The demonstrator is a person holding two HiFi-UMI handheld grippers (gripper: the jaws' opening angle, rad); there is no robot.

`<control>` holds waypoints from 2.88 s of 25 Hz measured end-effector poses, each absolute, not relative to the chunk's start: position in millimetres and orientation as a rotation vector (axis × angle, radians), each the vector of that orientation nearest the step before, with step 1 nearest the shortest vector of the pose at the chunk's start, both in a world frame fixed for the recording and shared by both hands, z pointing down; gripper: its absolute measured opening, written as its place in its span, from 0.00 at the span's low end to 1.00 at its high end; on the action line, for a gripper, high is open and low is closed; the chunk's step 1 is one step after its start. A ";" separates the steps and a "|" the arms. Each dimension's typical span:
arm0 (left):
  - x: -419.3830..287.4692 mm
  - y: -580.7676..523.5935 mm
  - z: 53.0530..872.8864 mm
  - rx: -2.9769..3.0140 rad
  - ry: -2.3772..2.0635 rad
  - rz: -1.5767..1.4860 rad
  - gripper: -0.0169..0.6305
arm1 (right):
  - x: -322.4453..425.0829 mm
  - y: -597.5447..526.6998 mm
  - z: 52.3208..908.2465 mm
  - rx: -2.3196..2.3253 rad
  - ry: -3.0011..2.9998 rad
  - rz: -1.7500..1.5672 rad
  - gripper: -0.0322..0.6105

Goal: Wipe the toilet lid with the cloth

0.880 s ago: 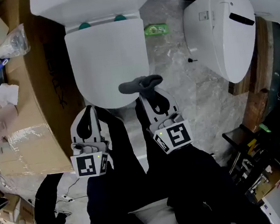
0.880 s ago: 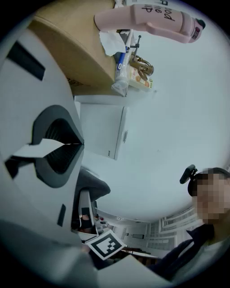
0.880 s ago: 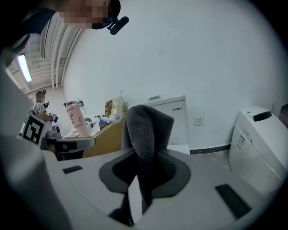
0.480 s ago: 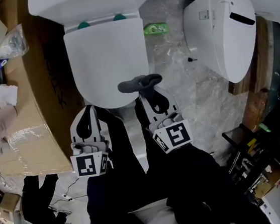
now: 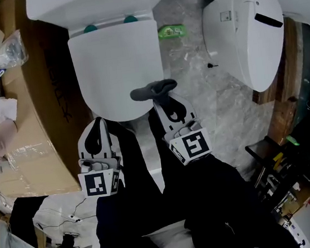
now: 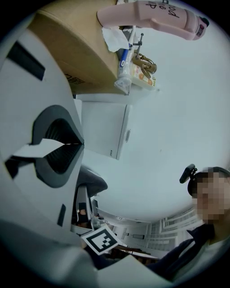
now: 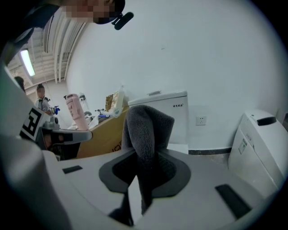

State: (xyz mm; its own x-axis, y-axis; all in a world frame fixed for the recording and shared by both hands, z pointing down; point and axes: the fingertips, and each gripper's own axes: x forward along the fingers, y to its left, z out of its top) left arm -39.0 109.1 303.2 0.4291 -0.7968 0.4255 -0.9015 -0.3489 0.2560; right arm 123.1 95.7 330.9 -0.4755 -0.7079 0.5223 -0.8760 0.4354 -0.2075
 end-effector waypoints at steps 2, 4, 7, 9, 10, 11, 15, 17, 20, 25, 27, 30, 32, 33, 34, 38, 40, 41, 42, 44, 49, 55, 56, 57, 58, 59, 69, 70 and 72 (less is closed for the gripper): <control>-38.8 109.1 304.5 2.233 -1.433 0.320 0.05 | 126.8 85.0 341.0 1.300 -2.315 0.608 0.16; -39.4 109.7 305.6 2.221 -1.433 0.324 0.05 | 134.2 70.8 355.6 1.228 -2.282 0.523 0.16; -41.1 112.1 305.0 2.202 -1.434 0.334 0.05 | 146.6 44.7 382.5 1.100 -2.225 0.319 0.16; -42.0 114.2 303.1 2.194 -1.438 0.344 0.05 | 149.8 25.6 401.0 1.002 -2.181 0.192 0.16; -42.4 115.1 302.6 2.188 -1.440 0.349 0.05 | 149.9 16.0 410.0 0.946 -2.156 0.124 0.16; -42.6 115.8 302.8 2.179 -1.442 0.353 0.05 | 149.1 6.5 418.8 0.882 -2.129 0.054 0.16; -41.5 116.6 306.9 2.139 -1.452 0.359 0.05 | 142.6 -28.7 451.1 0.611 -2.027 -0.180 0.16; -39.3 116.0 308.2 2.126 -1.450 0.361 0.05 | 141.7 -47.7 464.9 0.519 -1.989 -0.236 0.16; -36.1 116.8 310.7 2.109 -1.442 0.371 0.05 | 144.1 -74.8 485.1 0.411 -1.929 -0.287 0.16; -31.3 118.6 316.7 2.093 -1.414 0.395 0.05 | 148.0 -108.8 507.1 0.301 -1.854 -0.350 0.16; -32.6 119.6 320.4 2.086 -1.410 0.407 0.05 | 147.2 -118.5 515.4 0.275 -1.805 -0.396 0.16; -33.3 119.2 323.5 2.075 -1.409 0.410 0.05 | 144.5 -127.6 530.8 0.228 -1.717 -0.473 0.16; -32.5 120.1 324.7 2.069 -1.408 0.407 0.05 | 141.9 -127.4 538.7 0.215 -1.714 -0.447 0.16; -31.9 121.0 325.5 2.069 -1.405 0.407 0.05 | 141.4 -127.6 541.3 0.221 -1.715 -0.434 0.16; -31.5 122.1 326.5 2.070 -1.402 0.408 0.05 | 141.1 -128.0 543.4 0.230 -1.715 -0.428 0.16; -30.9 124.8 331.0 2.068 -1.396 0.405 0.05 | 141.8 -125.2 544.1 0.261 -1.710 -0.404 0.16; -31.2 125.8 331.8 2.069 -1.395 0.400 0.05 | 142.3 -112.8 545.5 0.246 -1.707 -0.377 0.16; -31.3 126.1 331.8 2.073 -1.394 0.399 0.05 | 142.5 -103.7 547.2 0.233 -1.704 -0.366 0.16; -31.0 126.2 331.6 2.079 -1.392 0.398 0.05 | 143.3 -93.7 549.0 0.221 -1.701 -0.357 0.16; -30.0 126.7 330.7 2.092 -1.388 0.395 0.05 | 145.7 -72.2 553.0 0.208 -1.694 -0.336 0.16; -28.4 130.8 325.6 2.122 -1.374 0.381 0.05 | 150.7 -15.4 562.2 0.171 -1.697 -0.278 0.16; -26.8 145.9 325.3 2.154 -1.343 0.383 0.05 | 153.8 49.0 568.1 0.114 -1.699 -0.244 0.16; -26.2 148.5 325.6 2.159 -1.338 0.382 0.05 | 153.8 59.6 568.5 0.109 -1.701 -0.235 0.16; -25.5 151.0 325.7 2.164 -1.334 0.381 0.05 | 153.8 70.3 568.8 0.107 -1.704 -0.224 0.16; -24.7 153.2 325.7 2.169 -1.329 0.380 0.05 | 154.0 81.1 569.1 0.105 -1.707 -0.213 0.16; -24.0 155.2 325.7 2.174 -1.324 0.379 0.05 | 154.2 92.0 569.4 0.104 -1.709 -0.202 0.16; -20.9 166.6 320.2 2.204 -1.313 0.306 0.05 | 150.0 193.8 574.4 0.005 -1.714 -0.127 0.16; -21.2 167.8 320.4 2.205 -1.310 0.309 0.05 | 149.6 199.5 574.9 0.000 -1.713 -0.120 0.16; -20.9 168.5 318.5 2.215 -1.306 0.299 0.05 | 149.1 206.5 575.5 -0.002 -1.711 -0.105 0.16</control>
State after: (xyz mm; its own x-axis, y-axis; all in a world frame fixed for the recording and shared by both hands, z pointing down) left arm -20.9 168.5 318.5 0.5044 -0.7383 0.4478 -0.8596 -0.3800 0.3417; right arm 149.1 206.5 575.5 -0.1433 -0.0595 0.9879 0.0615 0.9957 0.0689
